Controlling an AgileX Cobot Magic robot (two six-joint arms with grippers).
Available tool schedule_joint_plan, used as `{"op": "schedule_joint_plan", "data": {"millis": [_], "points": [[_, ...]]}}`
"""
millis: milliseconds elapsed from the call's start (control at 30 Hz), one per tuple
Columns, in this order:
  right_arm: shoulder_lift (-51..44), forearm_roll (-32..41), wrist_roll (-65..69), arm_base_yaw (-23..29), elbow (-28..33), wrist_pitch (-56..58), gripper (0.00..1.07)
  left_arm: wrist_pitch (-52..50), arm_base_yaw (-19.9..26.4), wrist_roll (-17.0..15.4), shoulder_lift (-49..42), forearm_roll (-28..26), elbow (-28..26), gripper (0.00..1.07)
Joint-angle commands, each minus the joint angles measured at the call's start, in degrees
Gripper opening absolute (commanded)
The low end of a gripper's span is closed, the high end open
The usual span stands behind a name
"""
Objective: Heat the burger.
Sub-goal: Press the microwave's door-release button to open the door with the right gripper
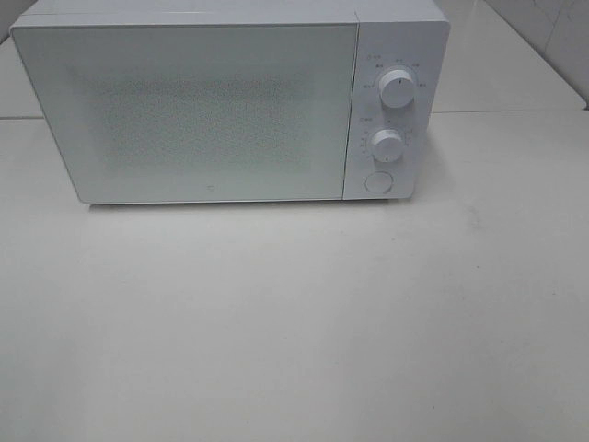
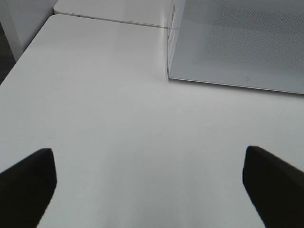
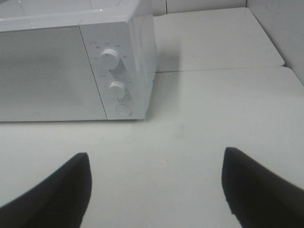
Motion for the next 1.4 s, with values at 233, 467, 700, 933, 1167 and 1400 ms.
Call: {"op": "schedule_joint_plan", "data": {"millis": [233, 467, 700, 933, 1167, 1400], "points": [[-1.5, -0.3, -0.6, -0.9, -0.8, 2.9, 0.76, 0.0, 0.2, -0.2, -0.8, -0.5, 0.2, 1.00], [-1.5, -0.4, -2.5, -0.9, 0.7, 8.7, 0.75, 0.0, 0.2, -0.2, -0.8, -0.5, 0.2, 1.00], [-1.5, -0.4, -2.5, -0.9, 0.7, 8.7, 0.75, 0.0, 0.2, -0.2, -0.8, -0.5, 0.2, 1.00], [-1.5, -0.4, -2.3, -0.9, 0.7, 8.7, 0.75, 0.0, 0.2, -0.2, -0.8, -0.5, 0.2, 1.00], [-1.5, -0.4, -2.3, -0.9, 0.7, 8.7, 0.75, 0.0, 0.2, -0.2, -0.8, -0.5, 0.2, 1.00], [-1.5, -0.4, -2.3, -0.9, 0.3, 8.4, 0.75, 0.0, 0.2, -0.2, -0.8, -0.5, 0.2, 1.00]]}}
